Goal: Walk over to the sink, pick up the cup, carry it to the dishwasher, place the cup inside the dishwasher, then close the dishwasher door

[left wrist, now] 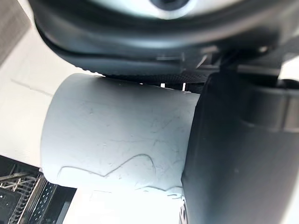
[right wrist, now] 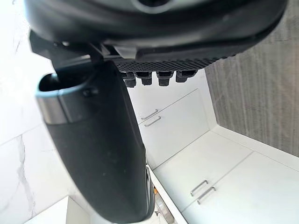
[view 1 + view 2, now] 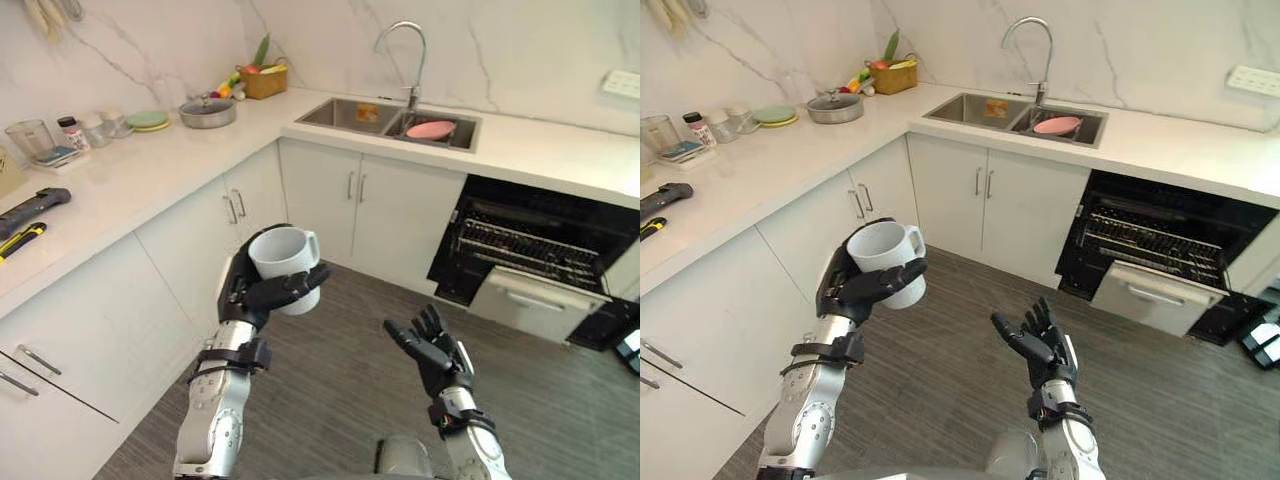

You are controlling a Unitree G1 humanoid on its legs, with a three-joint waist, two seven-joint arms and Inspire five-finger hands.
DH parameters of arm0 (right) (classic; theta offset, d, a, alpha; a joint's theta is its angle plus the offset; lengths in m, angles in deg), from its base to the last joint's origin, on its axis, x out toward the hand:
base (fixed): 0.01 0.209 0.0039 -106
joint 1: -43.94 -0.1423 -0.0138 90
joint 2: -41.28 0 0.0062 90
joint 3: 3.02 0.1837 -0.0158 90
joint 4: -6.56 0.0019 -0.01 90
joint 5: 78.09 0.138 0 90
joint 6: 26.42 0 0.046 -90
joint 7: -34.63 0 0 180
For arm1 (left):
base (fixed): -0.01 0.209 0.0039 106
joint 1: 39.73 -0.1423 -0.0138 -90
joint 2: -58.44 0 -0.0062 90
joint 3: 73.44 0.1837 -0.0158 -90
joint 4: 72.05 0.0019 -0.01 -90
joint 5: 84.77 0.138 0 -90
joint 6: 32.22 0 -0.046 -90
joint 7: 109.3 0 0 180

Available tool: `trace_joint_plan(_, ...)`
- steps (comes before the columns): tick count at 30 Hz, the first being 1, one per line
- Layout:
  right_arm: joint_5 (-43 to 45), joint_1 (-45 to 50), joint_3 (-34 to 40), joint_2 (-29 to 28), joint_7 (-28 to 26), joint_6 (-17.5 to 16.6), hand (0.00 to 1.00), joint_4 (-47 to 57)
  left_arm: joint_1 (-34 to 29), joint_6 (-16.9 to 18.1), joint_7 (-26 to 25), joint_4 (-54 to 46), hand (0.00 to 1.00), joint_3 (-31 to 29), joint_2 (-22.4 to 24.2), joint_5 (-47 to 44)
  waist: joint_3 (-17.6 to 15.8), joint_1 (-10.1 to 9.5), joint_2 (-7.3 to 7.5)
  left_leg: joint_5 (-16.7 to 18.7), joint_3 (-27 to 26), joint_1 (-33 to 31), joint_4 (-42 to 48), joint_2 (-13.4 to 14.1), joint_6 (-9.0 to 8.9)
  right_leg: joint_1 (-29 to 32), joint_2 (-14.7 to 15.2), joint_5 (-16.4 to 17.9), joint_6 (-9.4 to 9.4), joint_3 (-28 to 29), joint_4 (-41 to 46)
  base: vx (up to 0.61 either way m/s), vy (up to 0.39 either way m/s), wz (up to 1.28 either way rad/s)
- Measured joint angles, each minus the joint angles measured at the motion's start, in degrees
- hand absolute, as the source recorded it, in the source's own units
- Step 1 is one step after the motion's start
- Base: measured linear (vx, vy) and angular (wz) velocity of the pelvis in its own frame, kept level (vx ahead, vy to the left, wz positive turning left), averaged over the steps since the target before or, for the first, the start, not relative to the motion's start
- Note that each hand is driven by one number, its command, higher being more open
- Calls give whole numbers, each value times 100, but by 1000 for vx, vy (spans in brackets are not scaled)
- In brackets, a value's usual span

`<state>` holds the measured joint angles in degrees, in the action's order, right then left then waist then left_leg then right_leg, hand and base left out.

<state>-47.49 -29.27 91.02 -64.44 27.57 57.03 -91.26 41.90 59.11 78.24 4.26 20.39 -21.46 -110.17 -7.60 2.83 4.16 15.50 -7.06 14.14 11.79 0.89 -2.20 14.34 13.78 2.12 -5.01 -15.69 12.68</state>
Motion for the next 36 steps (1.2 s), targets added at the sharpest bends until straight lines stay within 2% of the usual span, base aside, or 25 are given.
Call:
trace_joint_plan(1, 52, -19, 13, 72, 1, -35, 100, 18, -17, -64, -9, 28, 0, -9, 36, 21, -35, -21, -107, 66, 15, 146, -67, 46, 29, -8, 38, -70, 33, -209, 189, 512, -190, -43)
trace_joint_plan(3, 174, -134, 17, 236, 51, -54, 100, 71, -224, -161, -1, 22, 0, 45, 188, 70, -20, -143, -557, 307, -267, 543, -261, 429, 217, -70, -64, -71, 33, -846, 552, 548, -126, -67)
trace_joint_plan(4, 198, -137, 12, 164, 135, -55, 100, 187, -219, -161, 4, 30, 0, 89, 182, 72, -5, -162, -677, 362, -371, 642, -66, 628, 240, -75, -304, -65, 44, -633, 768, 514, -153, -34)
trace_joint_plan(6, 452, -21, 20, 10, 264, -98, 100, 421, -215, -161, 158, 47, 0, 226, 194, 70, -7, -9, -621, 318, -385, 403, 927, 937, 189, -220, -623, -4, 260, -365, 962, 403, -255, 16)
trace_joint_plan(7, 660, 76, 102, -71, 306, -148, 100, 702, -197, -160, 340, 43, 0, 322, 236, 70, -19, 54, -642, 226, -473, 112, 1887, 1176, 150, -364, -716, 32, 701, -456, 1018, 349, -269, 22)
trace_joint_plan(8, 724, 85, 180, -90, 308, -154, 100, 839, -197, -160, 398, 43, 0, 374, 289, 70, -54, 58, -704, 77, -483, -64, 2445, 1330, 119, -464, -780, 106, 820, -480, 1056, 421, -257, -7)
trace_joint_plan(9, 872, 95, 373, -76, 306, -169, 100, 1115, -212, -158, 412, 43, 0, 510, 386, 74, -112, 10, -889, -644, -410, -487, 3579, 1665, 42, -710, -1003, 288, 830, -441, 1037, 295, -103, -44)
trace_joint_plan(10, 886, 111, 580, -25, 272, -200, 100, 1318, -282, -154, 421, 42, 0, 602, 425, 74, -63, -13, -997, -1905, -118, -934, 4386, 1826, -287, -953, -1196, 406, 833, -326, 876, 316, -72, -53)
trace_joint_plan(11, 919, 109, 692, 5, 240, -244, 100, 1388, -313, -154, 421, 43, 0, 636, 432, 75, -52, -23, -1013, -2479, 35, -1137, 4700, 1852, -436, -1085, -1250, 426, 854, -240, 734, 375, 38, -59)
trace_joint_plan(12, 1054, 11, 919, 67, 222, -359, 100, 1466, -324, -151, 423, 43, 0, 677, 450, 76, -24, -29, -1067, -2045, 74, -1588, 5344, 1848, -575, -1288, -1338, 497, 907, -99, 592, 592, 97, -68)
trace_joint_plan(13, 1102, -140, 1122, 113, 225, -451, 100, 1474, -339, -149, 411, 45, 0, 668, 475, 76, -44, -26, -1024, -1461, -136, -1894, 5516, 1796, -359, -1485, -1347, 540, 983, 121, 487, 602, 114, -78)
trace_joint_plan(14, 1106, -215, 1170, 144, 226, -486, 100, 1473, -354, -144, 397, 46, 0, 660, 468, 76, -56, -30, -1004, -1185, -245, -1989, 5410, 1755, -198, -1593, -1346, 570, 980, 241, 422, 577, 90, -105)
trace_joint_plan(15, 1185, -352, 1169, 203, 225, -503, 100, 1472, -407, -123, 386, 61, 0, 629, 461, 76, -62, -64, -966, -744, -376, -2088, 4846, 1630, -24, -1767, -1334, 617, 971, 538, 332, 461, 96, -140)
trace_joint_plan(17, 1316, -605, 1077, 255, 222, -500, 100, 1434, -466, -98, 360, 115, 0, 586, 460, 76, -34, -162, -912, -382, -162, -2034, 2929, 1214, -10, -1898, -1265, 632, 855, 1104, 293, 440, 143, -160)
trace_joint_plan(19, 1733, -866, 827, 285, 169, -395, 100, 1240, -584, -19, 368, 111, 0, 491, 507, 70, -3, -200, -864, -573, 793, -1871, 96, 756, -178, -1922, -1217, 676, 782, 1790, 218, 407, 222, -156)
trace_joint_plan(20, 1861, -868, 782, 294, 164, -339, 100, 1207, -596, -20, 387, 110, 0, 477, 507, 57, -2, -200, -865, -714, 921, -1897, -270, 736, -218, -1938, -1204, 722, 709, 1925, 219, 393, 273, -129)
trace_joint_plan(21, 2008, -832, 751, 323, 121, -255, 100, 1099, -639, -20, 426, 108, 0, 469, 507, -64, 9, -185, -890, -980, 913, -1993, -559, 757, -229, -2031, -1198, 909, 474, 2135, 238, 476, 396, -93)
trace_joint_plan(22, 2065, -634, 768, 401, 120, -242, 100, 1057, -707, -31, 545, 109, 0, 502, 526, -177, 87, -122, -1083, -1472, 735, -2077, -457, 847, -122, -2187, -1307, 1131, 325, 2251, 302, 394, 341, -86)
trace_joint_plan(23, 2133, -515, 781, 418, 122, -241, 100, 1036, -751, -28, 643, 107, 0, 506, 525, -238, 121, -124, -1117, -1951, 712, -2043, -285, 878, -171, -2259, -1309, 1276, 254, 2342, 371, 380, 400, -56)
trace_joint_plan(24, 2191, -407, 783, 344, 118, -240, 100, 907, -786, -28, 756, 137, 0, 501, 419, -325, 167, -92, -889, -2003, 556, -1970, -49, 737, -167, -2351, -1102, 1454, 155, 2428, 484, 267, 318, -44)
trace_joint_plan(26, 2201, -309, 843, 276, 118, -235, 100, 874, -670, -8, 825, 135, 0, 491, 119, -473, 314, -26, -470, -1787, 164, -1894, -168, 270, 1, -2259, -485, 1608, -40, 2405, 505, 321, 355, -44)
trace_joint_plan(28, 2202, -329, 1002, 292, 119, -234, 100, 889, -540, -17, 819, 135, 0, 510, 108, -498, 305, 7, -440, -1670, 39, -1872, -167, 87, 160, -2214, -255, 1522, -166, 2293, 575, 220, 205, -27)
trace_joint_plan(31, 2333, -313, 1328, 257, 145, -123, 100, 905, -341, -190, 820, 35, 0, 559, 137, -729, 263, 28, -380, -1417, -205, -1571, -200, -129, 343, -1501, 143, 1284, -417, 1707, 2198, 156, 158, -27)
trace_joint_plan(34, 2845, -328, 1410, 117, 116, -119, 100, 922, -178, -311, 808, -57, 0, 613, 142, -733, 259, 93, -373, -1296, -454, -1279, -291, -229, 466, -768, 727, 515, -314, 878, 3424, 148, 181, -41)
trace_joint_plan(36, 2899, -369, 1341, 35, 114, -118, 100, 909, -158, -353, 657, -160, 0, 609, 140, -734, 253, 91, -378, -1204, -736, -1098, -353, -156, 530, -685, 910, 247, -197, 481, 3458, 168, 143, -88)
